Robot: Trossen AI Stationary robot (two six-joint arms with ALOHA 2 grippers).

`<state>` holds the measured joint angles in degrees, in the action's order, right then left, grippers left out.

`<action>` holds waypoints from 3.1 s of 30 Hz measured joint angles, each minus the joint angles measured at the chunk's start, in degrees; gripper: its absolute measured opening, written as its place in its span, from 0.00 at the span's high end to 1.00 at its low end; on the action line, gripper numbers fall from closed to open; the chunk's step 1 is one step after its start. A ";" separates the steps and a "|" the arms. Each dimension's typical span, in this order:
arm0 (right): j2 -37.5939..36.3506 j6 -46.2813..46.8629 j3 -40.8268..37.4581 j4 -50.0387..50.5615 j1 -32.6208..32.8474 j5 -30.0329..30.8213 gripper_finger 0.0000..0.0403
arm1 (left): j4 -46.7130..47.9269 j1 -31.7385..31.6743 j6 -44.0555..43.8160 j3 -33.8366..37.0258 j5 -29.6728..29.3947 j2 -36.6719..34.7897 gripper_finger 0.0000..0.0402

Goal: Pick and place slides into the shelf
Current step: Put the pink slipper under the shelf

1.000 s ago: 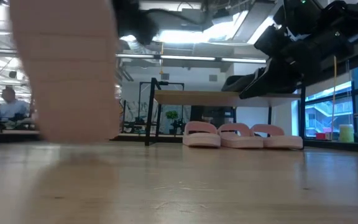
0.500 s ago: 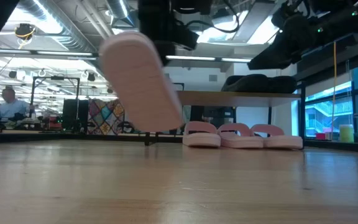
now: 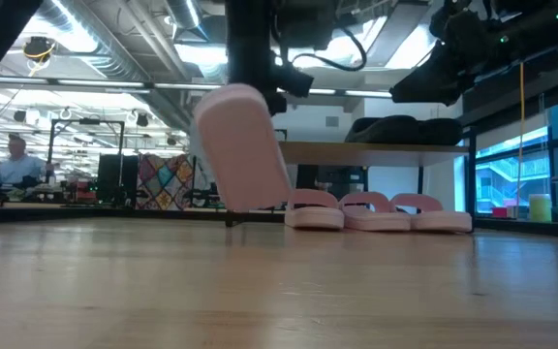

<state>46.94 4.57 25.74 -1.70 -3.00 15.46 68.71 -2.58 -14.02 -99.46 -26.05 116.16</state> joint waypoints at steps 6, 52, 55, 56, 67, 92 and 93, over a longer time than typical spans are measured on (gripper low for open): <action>0.03 0.13 0.00 -0.04 0.01 0.01 0.59 | -5.89 -0.37 1.08 3.27 0.05 0.02 1.00; 0.07 2.81 0.00 0.40 0.00 -0.02 0.59 | -21.62 -2.50 0.64 10.49 1.13 -0.02 0.70; 0.07 2.83 0.00 0.40 0.00 -0.01 0.59 | -21.60 -2.57 0.67 10.48 2.69 -0.02 0.64; 0.07 2.79 0.00 0.40 0.02 -0.02 0.59 | -21.60 -2.57 0.66 10.47 3.14 -0.02 0.61; 0.07 2.59 0.00 0.76 0.01 -0.02 0.59 | -20.39 -2.10 -0.58 10.38 4.24 -1.76 0.48; 0.07 2.28 0.02 4.50 0.19 -3.67 0.59 | -27.46 13.28 -10.84 10.37 10.20 -7.51 0.48; 0.07 2.64 0.02 4.55 0.19 -3.67 0.59 | -27.07 13.64 -10.91 10.38 10.20 -6.94 0.49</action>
<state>47.00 7.20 25.76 2.85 -2.81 11.79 41.64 11.06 -24.93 -89.08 -15.85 109.22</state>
